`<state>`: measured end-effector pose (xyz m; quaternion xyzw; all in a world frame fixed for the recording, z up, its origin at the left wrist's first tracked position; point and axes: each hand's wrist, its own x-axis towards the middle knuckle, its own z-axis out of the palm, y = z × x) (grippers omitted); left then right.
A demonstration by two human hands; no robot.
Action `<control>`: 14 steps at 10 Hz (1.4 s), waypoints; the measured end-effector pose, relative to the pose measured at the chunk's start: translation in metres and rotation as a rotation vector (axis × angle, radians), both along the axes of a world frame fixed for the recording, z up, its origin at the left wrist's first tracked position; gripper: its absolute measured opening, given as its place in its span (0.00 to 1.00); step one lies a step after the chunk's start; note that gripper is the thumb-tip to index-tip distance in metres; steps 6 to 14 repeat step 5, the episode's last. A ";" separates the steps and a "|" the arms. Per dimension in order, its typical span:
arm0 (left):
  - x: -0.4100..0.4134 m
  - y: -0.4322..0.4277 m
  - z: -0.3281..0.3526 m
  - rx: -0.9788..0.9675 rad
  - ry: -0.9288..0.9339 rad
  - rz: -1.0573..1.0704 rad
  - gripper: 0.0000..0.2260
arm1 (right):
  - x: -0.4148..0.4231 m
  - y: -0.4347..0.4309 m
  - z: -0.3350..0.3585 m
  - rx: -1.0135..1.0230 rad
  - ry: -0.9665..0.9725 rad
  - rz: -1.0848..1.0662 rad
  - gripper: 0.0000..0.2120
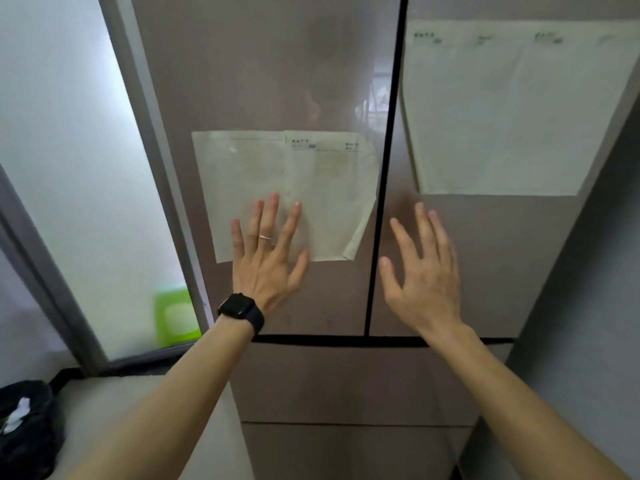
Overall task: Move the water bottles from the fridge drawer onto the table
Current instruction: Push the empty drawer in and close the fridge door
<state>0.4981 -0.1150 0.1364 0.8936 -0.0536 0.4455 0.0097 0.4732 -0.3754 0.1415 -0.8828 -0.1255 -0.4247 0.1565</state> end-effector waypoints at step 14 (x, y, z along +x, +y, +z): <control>0.024 0.004 0.003 -0.046 0.143 -0.003 0.35 | -0.075 -0.037 0.119 0.465 -0.076 0.388 0.17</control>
